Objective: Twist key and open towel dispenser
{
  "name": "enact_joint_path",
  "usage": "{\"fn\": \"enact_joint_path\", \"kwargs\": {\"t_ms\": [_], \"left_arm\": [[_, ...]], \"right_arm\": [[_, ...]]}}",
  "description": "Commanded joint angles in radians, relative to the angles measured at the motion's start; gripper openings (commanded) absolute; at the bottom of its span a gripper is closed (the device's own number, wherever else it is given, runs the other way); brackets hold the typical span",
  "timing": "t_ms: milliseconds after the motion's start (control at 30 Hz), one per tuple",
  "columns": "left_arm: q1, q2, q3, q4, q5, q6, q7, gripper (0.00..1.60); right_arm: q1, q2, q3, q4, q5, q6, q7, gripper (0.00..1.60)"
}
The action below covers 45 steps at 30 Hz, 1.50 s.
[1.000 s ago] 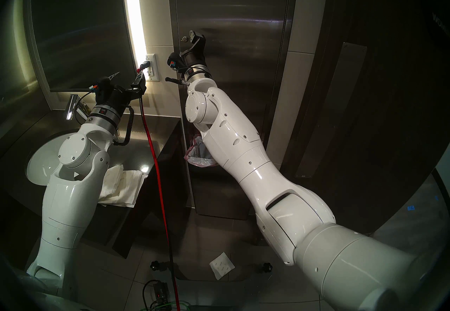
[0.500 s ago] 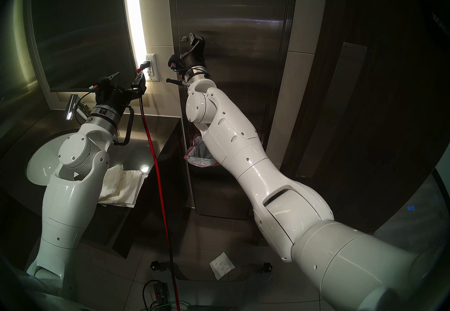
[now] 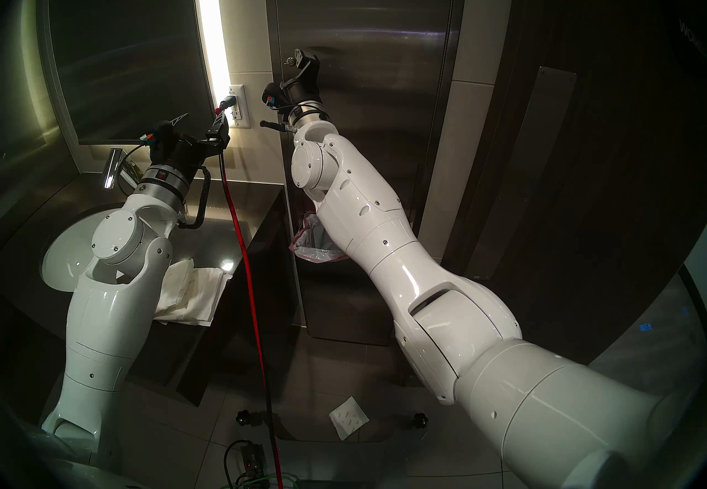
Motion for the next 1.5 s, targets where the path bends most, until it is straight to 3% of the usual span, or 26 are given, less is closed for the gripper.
{"fn": "enact_joint_path", "kwargs": {"t_ms": [0, 867, 1033, 1067, 1200, 1333, 1400, 1467], "left_arm": [[-0.012, -0.001, -0.002, -0.009, 0.001, -0.008, 0.001, 1.60], [-0.012, 0.000, -0.001, -0.008, 0.000, -0.009, 0.002, 1.60], [-0.012, 0.000, -0.001, -0.008, 0.000, -0.009, 0.002, 1.60], [-0.012, 0.000, -0.001, -0.008, 0.000, -0.009, 0.003, 1.60], [-0.012, 0.000, -0.001, -0.008, 0.000, -0.009, 0.003, 1.60], [-0.012, 0.001, -0.001, -0.008, 0.000, -0.009, 0.003, 1.60], [-0.012, 0.001, -0.001, -0.008, 0.000, -0.009, 0.003, 1.60], [-0.012, 0.001, -0.001, -0.008, -0.001, -0.009, 0.003, 1.60]], "right_arm": [[0.052, -0.015, 0.010, 0.013, -0.002, -0.013, -0.020, 1.60], [0.107, -0.035, 0.038, 0.118, -0.012, -0.066, -0.058, 1.59], [0.114, -0.039, 0.041, 0.133, -0.013, -0.078, -0.063, 0.99], [0.115, -0.040, 0.041, 0.136, -0.014, -0.080, -0.065, 0.75], [0.123, -0.044, 0.044, 0.156, -0.016, -0.089, -0.071, 0.63], [0.129, -0.046, 0.047, 0.172, -0.016, -0.097, -0.075, 0.69], [0.132, -0.047, 0.049, 0.179, -0.016, -0.103, -0.078, 0.95], [0.135, -0.048, 0.051, 0.187, -0.016, -0.109, -0.080, 1.08]]}}
